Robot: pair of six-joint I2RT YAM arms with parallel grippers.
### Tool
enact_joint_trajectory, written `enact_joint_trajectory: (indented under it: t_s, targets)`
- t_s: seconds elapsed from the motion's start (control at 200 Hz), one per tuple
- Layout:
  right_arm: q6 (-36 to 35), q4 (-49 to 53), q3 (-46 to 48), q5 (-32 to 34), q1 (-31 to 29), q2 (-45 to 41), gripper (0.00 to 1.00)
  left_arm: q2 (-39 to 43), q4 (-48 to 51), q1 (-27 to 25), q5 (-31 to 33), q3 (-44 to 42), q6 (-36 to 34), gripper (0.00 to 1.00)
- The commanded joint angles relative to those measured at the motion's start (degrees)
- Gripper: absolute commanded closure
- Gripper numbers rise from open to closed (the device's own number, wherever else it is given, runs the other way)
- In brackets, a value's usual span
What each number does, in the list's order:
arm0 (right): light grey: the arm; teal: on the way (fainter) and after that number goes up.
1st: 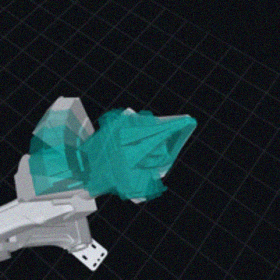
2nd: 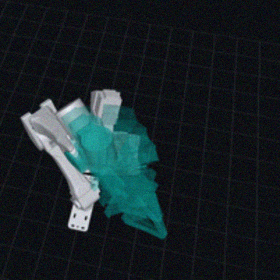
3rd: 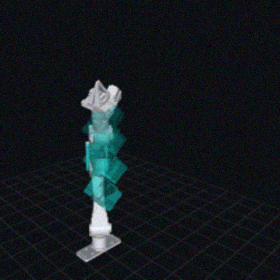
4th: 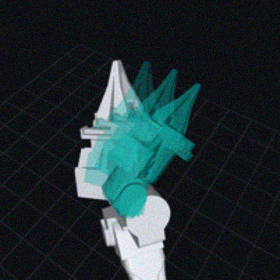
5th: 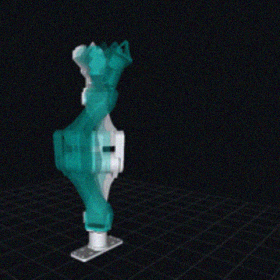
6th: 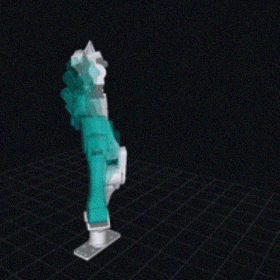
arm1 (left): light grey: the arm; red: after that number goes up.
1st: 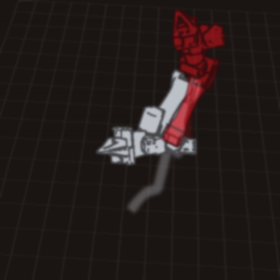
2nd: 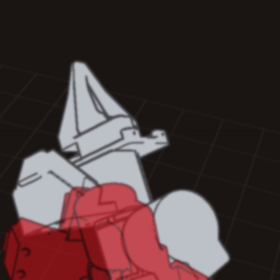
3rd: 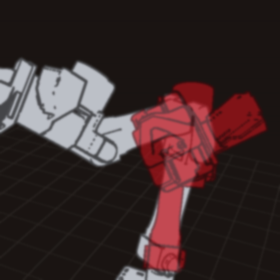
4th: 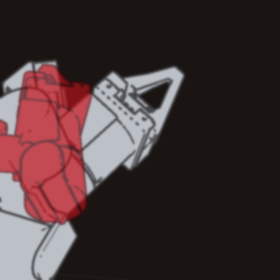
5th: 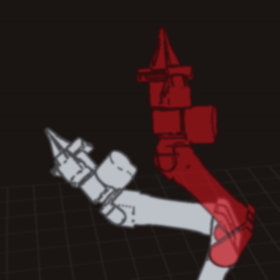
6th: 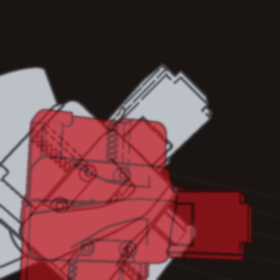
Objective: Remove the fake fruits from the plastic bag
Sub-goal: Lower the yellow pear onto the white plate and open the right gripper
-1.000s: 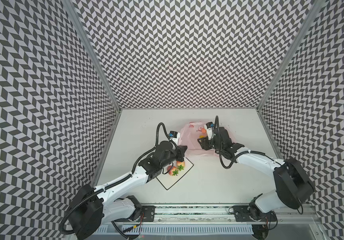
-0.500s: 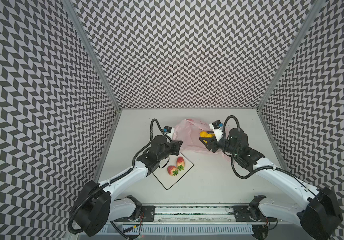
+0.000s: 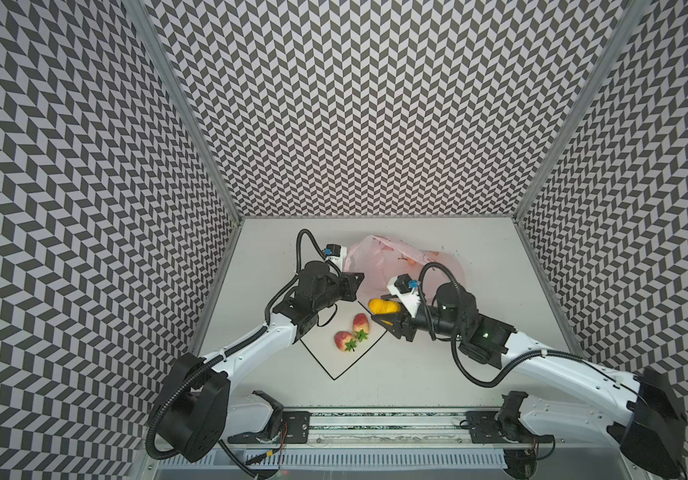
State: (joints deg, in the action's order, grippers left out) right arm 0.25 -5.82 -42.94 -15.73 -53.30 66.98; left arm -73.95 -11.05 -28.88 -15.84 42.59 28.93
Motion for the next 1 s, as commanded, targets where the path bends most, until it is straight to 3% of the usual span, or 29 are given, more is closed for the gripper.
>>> enact_joint_trajectory:
  t_s: [0.0,0.356,0.501,0.821,0.997]
  targets:
    - [-1.0,-7.2,0.7,6.0,-5.2,5.2,0.63,-1.0,0.1,1.9,-2.5,3.0,-2.0,1.00]
    - [-0.8,-11.3,-9.8,21.5,-18.0,26.8,0.62,-4.4,2.3,5.8,-6.4,7.6,-4.5,1.00]
    - [1.2,-14.4,-12.2,26.3,-20.4,33.7,0.61,-4.5,2.5,6.4,-5.8,7.6,-4.6,1.00]
    - [2.1,-10.9,-19.7,44.1,-22.5,44.5,0.57,-4.4,2.9,6.8,-5.6,7.0,-4.7,1.00]
    - [1.1,-10.6,-21.3,46.9,-22.5,48.0,0.51,-3.8,2.9,6.9,-5.6,6.8,-4.7,1.00]
